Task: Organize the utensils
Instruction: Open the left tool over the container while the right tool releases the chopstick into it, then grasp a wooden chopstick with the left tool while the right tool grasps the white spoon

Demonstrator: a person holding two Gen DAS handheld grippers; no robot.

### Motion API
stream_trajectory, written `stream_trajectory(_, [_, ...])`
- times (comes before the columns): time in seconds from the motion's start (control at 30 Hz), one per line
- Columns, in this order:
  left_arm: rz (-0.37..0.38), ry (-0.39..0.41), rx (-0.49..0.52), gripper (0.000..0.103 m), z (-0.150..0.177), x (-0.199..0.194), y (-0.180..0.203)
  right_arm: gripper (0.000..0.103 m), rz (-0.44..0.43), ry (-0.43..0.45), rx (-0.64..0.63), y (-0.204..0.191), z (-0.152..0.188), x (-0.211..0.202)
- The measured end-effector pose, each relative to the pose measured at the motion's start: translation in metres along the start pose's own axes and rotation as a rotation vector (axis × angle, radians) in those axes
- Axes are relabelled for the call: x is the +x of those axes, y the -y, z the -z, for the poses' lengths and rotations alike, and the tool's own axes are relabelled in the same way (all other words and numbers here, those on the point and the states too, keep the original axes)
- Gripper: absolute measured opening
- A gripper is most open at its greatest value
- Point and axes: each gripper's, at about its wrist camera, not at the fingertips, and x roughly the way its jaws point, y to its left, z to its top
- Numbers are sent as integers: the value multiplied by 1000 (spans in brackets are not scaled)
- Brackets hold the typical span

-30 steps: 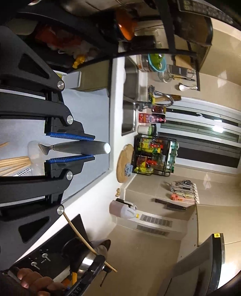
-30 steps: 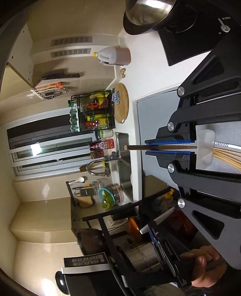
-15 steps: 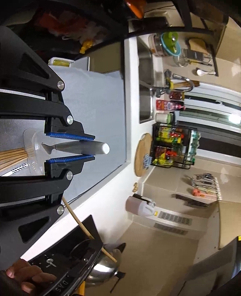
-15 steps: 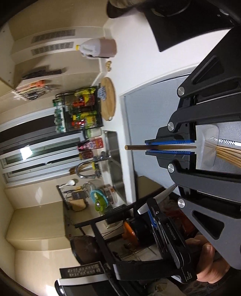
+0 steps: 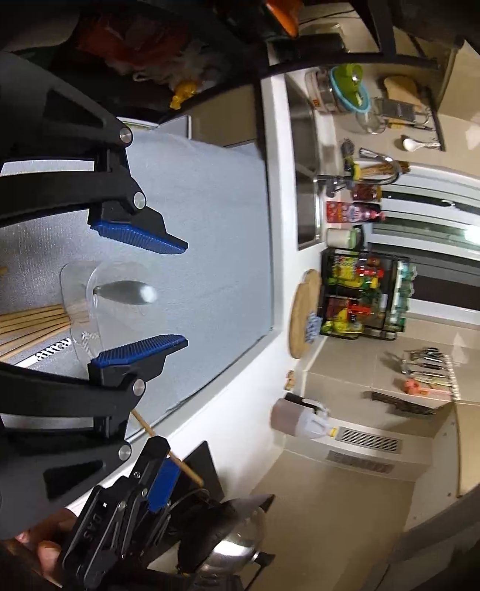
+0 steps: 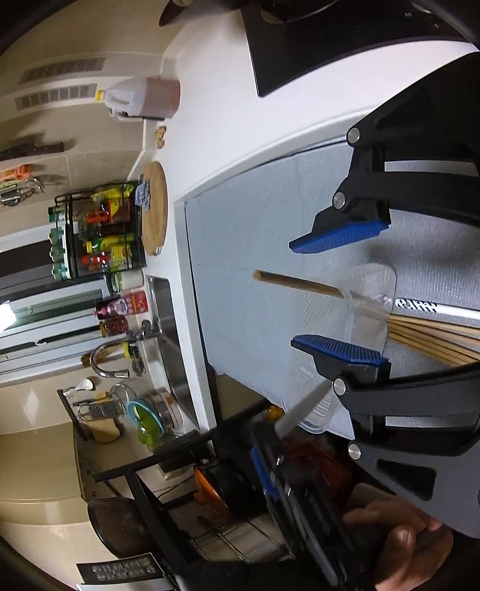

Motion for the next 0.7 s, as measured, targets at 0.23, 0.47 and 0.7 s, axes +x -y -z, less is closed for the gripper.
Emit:
stream_trajectory(0.23, [-23, 122, -6, 45, 6, -67, 5, 47, 56, 67, -30, -1, 4, -43])
stream_trajectory(0.47, [-45, 151, -35, 45, 71, -116, 7, 47, 65, 165, -57, -10, 47, -102])
stream_trajectory(0.7, [-55, 48, -43, 45, 168, -111, 15, 18, 10, 149, -12, -12, 132, -110])
